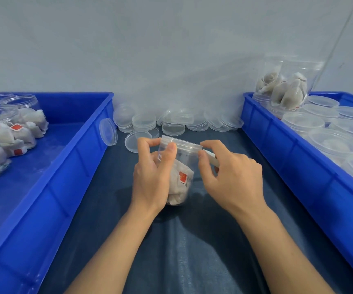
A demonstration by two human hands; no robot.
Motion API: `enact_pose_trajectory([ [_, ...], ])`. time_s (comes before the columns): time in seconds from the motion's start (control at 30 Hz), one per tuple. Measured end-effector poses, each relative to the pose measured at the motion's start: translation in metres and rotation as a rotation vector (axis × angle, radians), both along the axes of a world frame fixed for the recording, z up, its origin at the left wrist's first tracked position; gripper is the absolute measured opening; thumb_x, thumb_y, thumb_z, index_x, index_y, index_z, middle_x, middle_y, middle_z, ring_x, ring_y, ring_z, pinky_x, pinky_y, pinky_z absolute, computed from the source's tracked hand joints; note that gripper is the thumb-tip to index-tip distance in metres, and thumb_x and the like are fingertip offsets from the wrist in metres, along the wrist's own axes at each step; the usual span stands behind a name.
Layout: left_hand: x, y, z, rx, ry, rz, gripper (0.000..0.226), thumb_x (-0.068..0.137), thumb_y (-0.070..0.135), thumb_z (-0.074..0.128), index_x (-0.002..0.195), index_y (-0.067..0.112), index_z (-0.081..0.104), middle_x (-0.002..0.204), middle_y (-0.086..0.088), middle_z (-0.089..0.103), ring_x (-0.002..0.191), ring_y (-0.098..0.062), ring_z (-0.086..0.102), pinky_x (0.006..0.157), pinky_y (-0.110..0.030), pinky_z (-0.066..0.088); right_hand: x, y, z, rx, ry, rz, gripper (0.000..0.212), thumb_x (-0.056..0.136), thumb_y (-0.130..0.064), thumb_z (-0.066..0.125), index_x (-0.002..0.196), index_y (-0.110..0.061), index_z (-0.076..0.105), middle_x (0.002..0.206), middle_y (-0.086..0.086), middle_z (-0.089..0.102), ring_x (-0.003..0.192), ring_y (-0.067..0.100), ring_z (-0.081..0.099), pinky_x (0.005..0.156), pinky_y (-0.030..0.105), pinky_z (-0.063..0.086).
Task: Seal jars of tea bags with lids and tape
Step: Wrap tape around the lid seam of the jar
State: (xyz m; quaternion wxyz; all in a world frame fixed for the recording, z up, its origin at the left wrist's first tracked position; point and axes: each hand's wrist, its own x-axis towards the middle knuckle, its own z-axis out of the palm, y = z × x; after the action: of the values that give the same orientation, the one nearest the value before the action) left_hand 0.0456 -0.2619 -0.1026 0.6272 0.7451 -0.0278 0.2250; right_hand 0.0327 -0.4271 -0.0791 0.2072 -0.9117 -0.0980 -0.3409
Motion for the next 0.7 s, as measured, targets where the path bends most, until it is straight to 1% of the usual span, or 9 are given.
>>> enact_pose_trajectory([
  [0.1, 0.000, 0.000, 0.001, 0.052, 0.033, 0.003, 0.034, 0.085, 0.078, 0.047, 0.102, 0.049, 0.045, 0.097, 0.008, 0.074, 0.090, -0.005, 0.069, 0.083, -0.036, 0.053, 0.000, 0.000, -0.001, 0.002, -0.028, -0.002, 0.029, 0.100, -0.043, 0.047, 0.113, -0.029, 0.068, 0.057, -0.012, 0.051, 0.057, 0.027, 0.062, 0.053, 0.033, 0.045],
  [0.23, -0.003, -0.003, 0.006, 0.199, 0.028, 0.097, 0.032, 0.093, 0.070, 0.040, 0.108, 0.044, 0.050, 0.103, 0.027, 0.066, 0.101, 0.003, 0.061, 0.088, -0.029, 0.047, 0.000, 0.002, 0.000, 0.009, -0.040, -0.016, 0.031, 0.101, -0.044, 0.048, 0.110, -0.025, 0.070, 0.059, -0.006, 0.061, 0.056, 0.029, 0.062, 0.052, 0.034, 0.046],
  [0.3, -0.004, -0.005, 0.008, 0.235, 0.021, 0.130, 0.028, 0.097, 0.064, 0.039, 0.111, 0.042, 0.051, 0.104, 0.032, 0.062, 0.099, 0.008, 0.058, 0.085, -0.022, 0.044, -0.001, 0.005, 0.001, 0.013, -0.057, -0.014, 0.031, 0.102, -0.044, 0.049, 0.108, -0.022, 0.071, 0.059, -0.006, 0.062, 0.055, 0.029, 0.062, 0.051, 0.034, 0.045],
  [0.37, -0.006, -0.007, 0.009, 0.256, 0.046, 0.120, 0.034, 0.092, 0.069, 0.037, 0.114, 0.044, 0.045, 0.105, 0.030, 0.060, 0.095, 0.007, 0.056, 0.079, -0.016, 0.040, -0.003, 0.007, 0.002, 0.015, -0.074, -0.010, 0.031, 0.102, -0.043, 0.050, 0.107, -0.020, 0.071, 0.059, -0.005, 0.061, 0.053, 0.030, 0.061, 0.049, 0.034, 0.045],
  [0.43, -0.009, -0.011, 0.008, 0.284, 0.065, 0.108, 0.050, 0.083, 0.079, 0.039, 0.118, 0.043, 0.040, 0.112, 0.023, 0.060, 0.097, -0.001, 0.055, 0.076, -0.021, 0.039, -0.004, 0.008, 0.003, 0.016, -0.072, -0.002, 0.036, 0.102, -0.045, 0.047, 0.107, -0.019, 0.070, 0.059, -0.005, 0.062, 0.053, 0.030, 0.062, 0.049, 0.034, 0.044],
  [0.5, -0.011, -0.013, 0.007, 0.312, 0.066, 0.125, 0.059, 0.079, 0.086, 0.041, 0.118, 0.043, 0.037, 0.117, 0.021, 0.058, 0.100, -0.009, 0.057, 0.076, -0.029, 0.039, -0.006, 0.009, 0.003, 0.022, -0.027, 0.014, 0.044, 0.101, -0.049, 0.037, 0.112, -0.020, 0.068, 0.060, -0.006, 0.062, 0.056, 0.029, 0.062, 0.052, 0.034, 0.043],
  [0.6, -0.010, -0.013, 0.006, 0.308, 0.066, 0.167, 0.056, 0.077, 0.089, 0.042, 0.113, 0.046, 0.032, 0.112, 0.022, 0.056, 0.096, -0.011, 0.056, 0.078, -0.034, 0.039, -0.007, 0.006, 0.004, 0.050, 0.076, 0.051, 0.047, 0.099, -0.045, 0.026, 0.121, -0.025, 0.062, 0.058, -0.008, 0.056, 0.062, 0.029, 0.060, 0.059, 0.037, 0.039],
  [0.67, -0.008, -0.011, 0.005, 0.279, 0.069, 0.171, 0.055, 0.077, 0.087, 0.043, 0.113, 0.046, 0.035, 0.109, 0.023, 0.056, 0.096, -0.009, 0.056, 0.080, -0.036, 0.042, -0.006, 0.001, 0.005, 0.074, 0.114, 0.107, 0.042, 0.101, -0.039, 0.031, 0.126, -0.026, 0.062, 0.050, -0.010, 0.046, 0.056, 0.023, 0.053, 0.060, 0.038, 0.036],
  [0.7, -0.007, -0.010, 0.004, 0.258, 0.067, 0.168, 0.055, 0.078, 0.086, 0.044, 0.114, 0.044, 0.037, 0.109, 0.024, 0.057, 0.096, -0.008, 0.057, 0.081, -0.036, 0.044, -0.005, -0.002, 0.006, 0.082, 0.136, 0.146, 0.041, 0.101, -0.039, 0.033, 0.129, -0.026, 0.061, 0.049, -0.009, 0.046, 0.053, 0.018, 0.048, 0.060, 0.037, 0.034],
])
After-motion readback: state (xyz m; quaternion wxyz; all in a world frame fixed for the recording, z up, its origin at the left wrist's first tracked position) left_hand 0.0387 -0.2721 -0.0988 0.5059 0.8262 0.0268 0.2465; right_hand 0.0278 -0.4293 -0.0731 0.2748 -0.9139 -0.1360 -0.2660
